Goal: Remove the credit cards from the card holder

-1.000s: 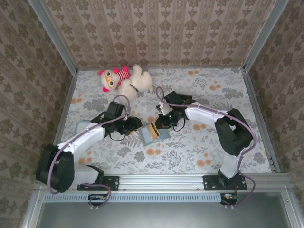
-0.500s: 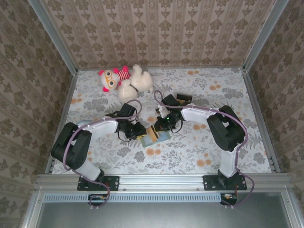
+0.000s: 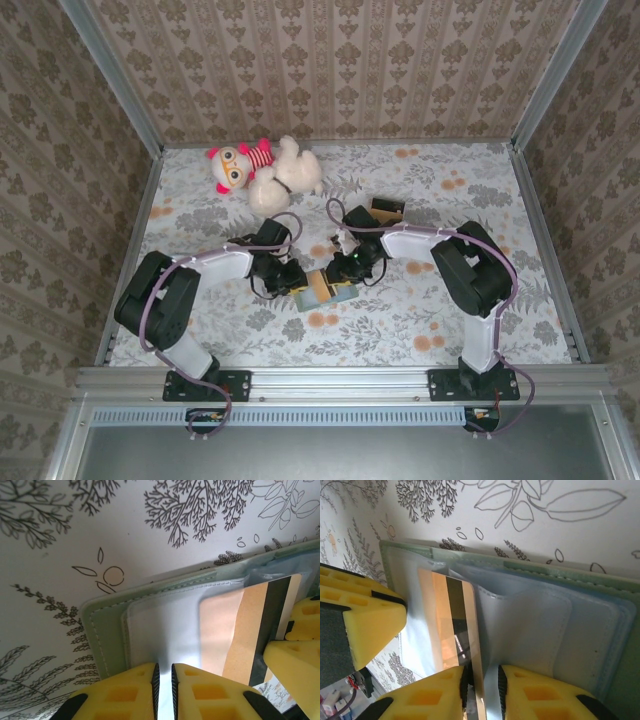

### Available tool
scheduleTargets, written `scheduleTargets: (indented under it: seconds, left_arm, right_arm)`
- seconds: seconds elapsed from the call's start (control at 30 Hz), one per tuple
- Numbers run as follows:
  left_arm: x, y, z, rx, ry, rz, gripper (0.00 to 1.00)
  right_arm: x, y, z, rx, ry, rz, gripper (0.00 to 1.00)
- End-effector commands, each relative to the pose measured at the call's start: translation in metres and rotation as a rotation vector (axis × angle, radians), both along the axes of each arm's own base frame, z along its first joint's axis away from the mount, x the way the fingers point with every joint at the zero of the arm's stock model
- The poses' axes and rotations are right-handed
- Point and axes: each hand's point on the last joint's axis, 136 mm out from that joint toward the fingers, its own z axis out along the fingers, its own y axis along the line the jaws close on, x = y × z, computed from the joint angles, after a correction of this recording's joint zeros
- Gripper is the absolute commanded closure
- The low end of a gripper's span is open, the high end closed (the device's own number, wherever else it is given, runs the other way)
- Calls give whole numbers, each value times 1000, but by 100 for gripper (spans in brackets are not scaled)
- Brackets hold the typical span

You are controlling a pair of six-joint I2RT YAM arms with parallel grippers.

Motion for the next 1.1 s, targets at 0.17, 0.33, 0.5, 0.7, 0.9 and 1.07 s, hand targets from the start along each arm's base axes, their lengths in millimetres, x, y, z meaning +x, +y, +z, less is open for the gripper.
scheduleTargets:
  seconds: [0.17,0.33,0.5,0.7,0.9,1.07]
  left_arm:
    - [-7,6,-10,59,44,8,83]
    - [-7,6,-11,63,46,10,84]
    - [-7,7,-10,67,45,11,84]
    - [-8,8,-11,69,48,9,85]
    - [-9,8,-12,69,50,13,85]
    - [-8,9,-10,76,50,15,85]
  right_arm:
    - [-18,-7,4,6,31,-6,73]
    - [-22,-2,7,44,50,5,82]
    - [-20,3,15,72,41,23,89]
    - [-19,7,18,90,44,24,76]
    - [-19,12,13,97,54,27,78]
    - [-20,9,11,73,48,32,92]
